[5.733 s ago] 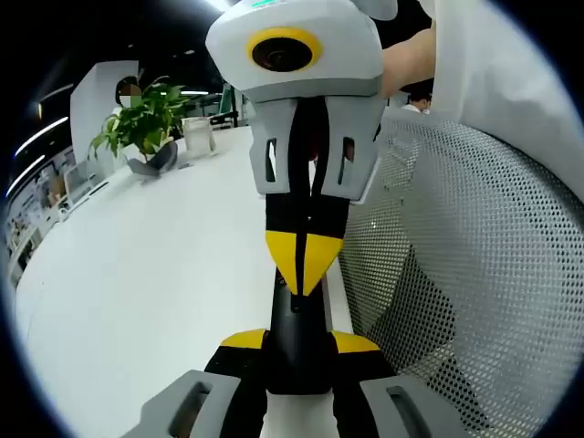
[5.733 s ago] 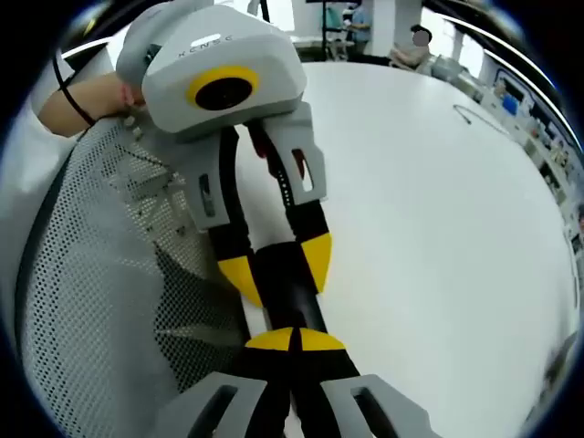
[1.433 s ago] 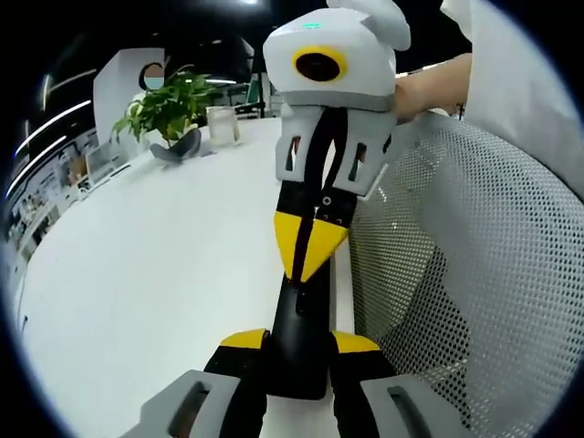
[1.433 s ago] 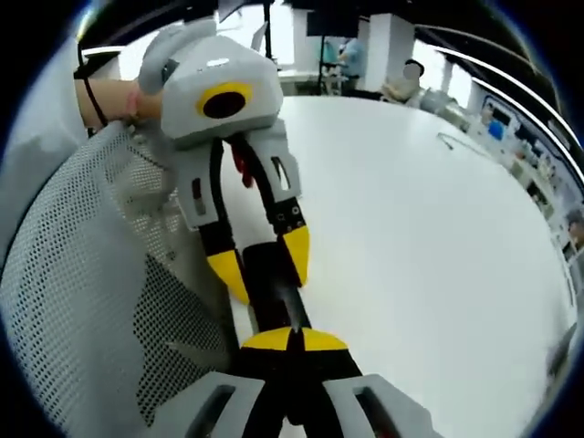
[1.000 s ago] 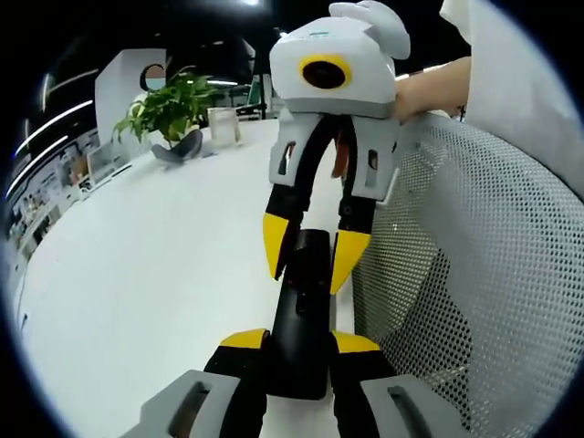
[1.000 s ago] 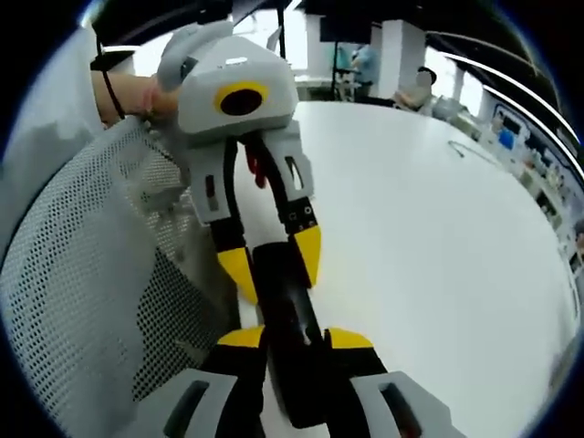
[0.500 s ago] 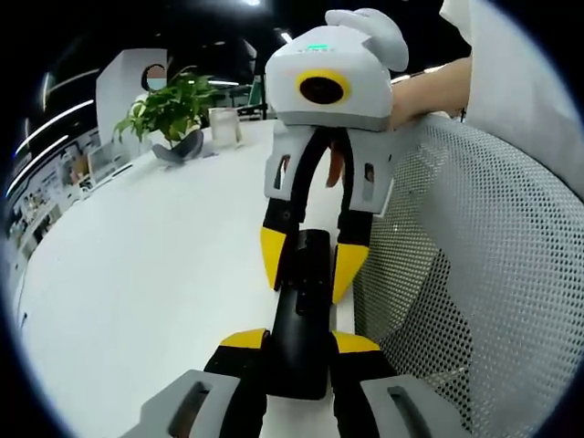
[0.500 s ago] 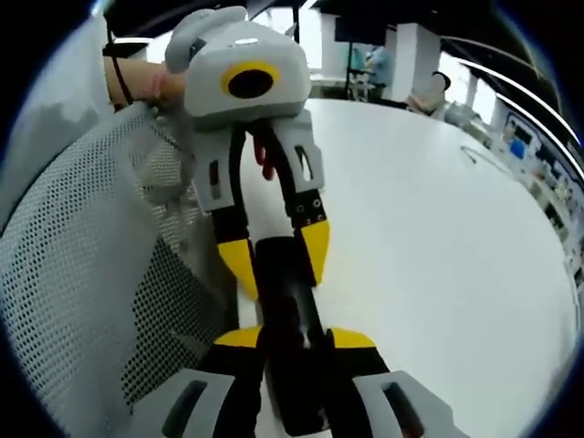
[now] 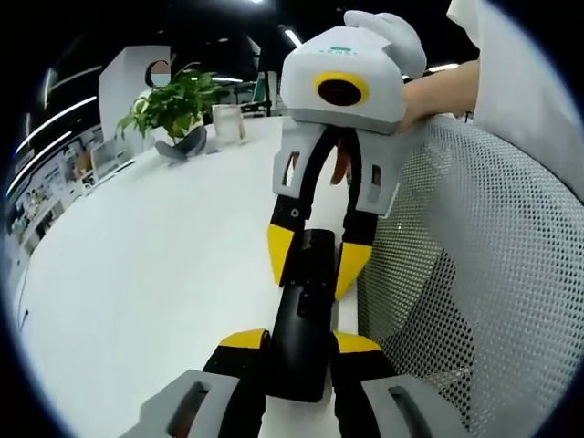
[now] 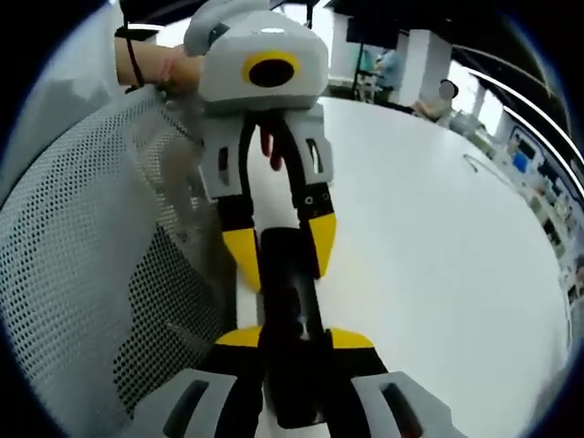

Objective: Press the specified remote control buttons in sequence, fully releasing each button before pressing the next.

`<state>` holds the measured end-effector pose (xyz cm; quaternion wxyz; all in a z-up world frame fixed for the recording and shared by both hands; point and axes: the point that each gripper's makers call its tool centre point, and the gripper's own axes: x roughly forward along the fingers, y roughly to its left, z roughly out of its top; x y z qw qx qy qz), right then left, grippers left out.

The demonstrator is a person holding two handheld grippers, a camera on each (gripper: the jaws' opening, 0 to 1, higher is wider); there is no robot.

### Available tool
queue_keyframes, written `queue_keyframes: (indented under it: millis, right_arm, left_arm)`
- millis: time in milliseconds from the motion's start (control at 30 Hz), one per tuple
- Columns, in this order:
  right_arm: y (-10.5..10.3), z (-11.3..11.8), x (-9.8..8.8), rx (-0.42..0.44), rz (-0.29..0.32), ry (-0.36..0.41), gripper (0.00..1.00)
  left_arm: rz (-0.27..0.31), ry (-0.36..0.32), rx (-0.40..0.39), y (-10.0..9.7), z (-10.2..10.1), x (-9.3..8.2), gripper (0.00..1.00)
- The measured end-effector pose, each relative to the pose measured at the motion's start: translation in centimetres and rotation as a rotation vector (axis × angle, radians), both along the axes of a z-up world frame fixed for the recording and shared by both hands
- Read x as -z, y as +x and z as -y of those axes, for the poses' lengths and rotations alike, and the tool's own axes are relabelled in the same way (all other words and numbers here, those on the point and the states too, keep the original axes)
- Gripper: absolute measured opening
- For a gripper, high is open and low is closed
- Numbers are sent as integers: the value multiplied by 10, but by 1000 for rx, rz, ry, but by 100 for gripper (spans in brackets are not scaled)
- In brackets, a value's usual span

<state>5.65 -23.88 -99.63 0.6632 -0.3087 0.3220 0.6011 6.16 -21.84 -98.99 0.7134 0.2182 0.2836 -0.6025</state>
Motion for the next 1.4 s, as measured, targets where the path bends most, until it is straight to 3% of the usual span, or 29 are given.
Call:
queue_keyframes:
  millis: [133,500,733,1000,1200,1400]
  right_arm:
    - [1,0,0,18,-3,5,22]
    - [4,-4,0,42,-4,23,22]
    - [5,-5,-1,44,-4,28,22]
    - [5,-6,-1,44,-4,31,22]
    - [5,-5,-1,46,-4,34,22]
    - [5,-6,-1,49,-4,37,22]
  left_arm:
    - [-57,-4,-44,3,-1,-1,27]
    - [-62,35,-105,12,-16,-3,34]
    - [-37,8,-175,20,-28,-20,38]
    - [1,-77,-301,35,-46,-53,50]
    - [46,-190,-447,41,-66,-81,55]
    - [132,-306,-612,47,-89,-114,69]
